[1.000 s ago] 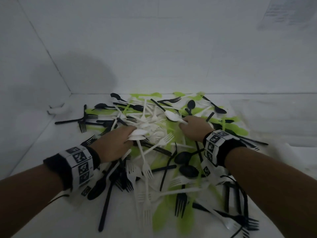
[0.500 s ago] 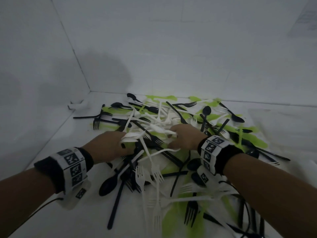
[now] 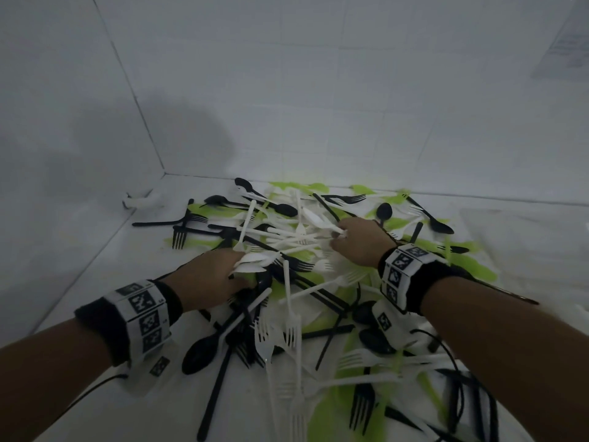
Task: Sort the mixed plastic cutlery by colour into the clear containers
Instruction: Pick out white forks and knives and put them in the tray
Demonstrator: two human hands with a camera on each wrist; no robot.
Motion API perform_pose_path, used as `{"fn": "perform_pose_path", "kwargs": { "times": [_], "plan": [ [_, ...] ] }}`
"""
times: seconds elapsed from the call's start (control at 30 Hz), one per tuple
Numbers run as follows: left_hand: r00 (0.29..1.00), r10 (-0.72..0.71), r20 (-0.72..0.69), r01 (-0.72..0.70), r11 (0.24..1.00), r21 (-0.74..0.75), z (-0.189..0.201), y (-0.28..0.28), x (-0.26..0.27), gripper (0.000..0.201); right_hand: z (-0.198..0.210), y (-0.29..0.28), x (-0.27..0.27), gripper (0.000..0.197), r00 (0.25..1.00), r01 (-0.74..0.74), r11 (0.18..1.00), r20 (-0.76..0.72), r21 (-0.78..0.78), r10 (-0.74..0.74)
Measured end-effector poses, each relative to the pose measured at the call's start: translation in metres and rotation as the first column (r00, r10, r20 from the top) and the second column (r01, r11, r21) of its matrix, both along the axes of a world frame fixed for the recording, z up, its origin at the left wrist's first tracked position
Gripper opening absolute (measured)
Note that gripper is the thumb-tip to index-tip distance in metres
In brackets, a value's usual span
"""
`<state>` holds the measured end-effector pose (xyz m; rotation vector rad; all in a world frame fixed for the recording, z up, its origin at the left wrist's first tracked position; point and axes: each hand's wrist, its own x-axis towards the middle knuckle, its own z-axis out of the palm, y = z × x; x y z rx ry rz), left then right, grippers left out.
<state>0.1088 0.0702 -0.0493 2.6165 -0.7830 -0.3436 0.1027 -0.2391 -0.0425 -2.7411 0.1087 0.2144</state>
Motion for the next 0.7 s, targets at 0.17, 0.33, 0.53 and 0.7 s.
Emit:
{"fn": "perform_pose_path", "kwargs": {
  "times": [0.17, 0.33, 0.53, 0.7],
  "plan": [
    [0.987, 0.162, 0.005, -0.156, 0.96, -0.231, 0.004, 0.004, 0.004, 0.003, -0.001, 0.018, 0.005, 0.024, 0.995, -0.052, 0.998, 0.082, 0.034, 0.049],
    [0.91, 0.4, -0.109, -0.414, 0.857, -0.306, 0.011, 0.029, 0.016, 0.005, 0.006, 0.055, 0.017, 0.016, 0.987, -0.124, 0.984, 0.115, 0.13, 0.11],
    [0.917, 0.377, -0.13, -0.396, 0.899, -0.188, 0.007, 0.065, 0.013, 0.01, 0.012, 0.113, 0.015, 0.015, 0.894, -0.448, 0.894, 0.035, 0.028, 0.447],
    [0.938, 0.238, -0.252, -0.261, 0.963, -0.061, 0.009, 0.08, -0.002, 0.049, 0.002, 0.121, 0.021, 0.036, 0.878, -0.477, 0.876, -0.088, -0.07, 0.471]
  ]
}}
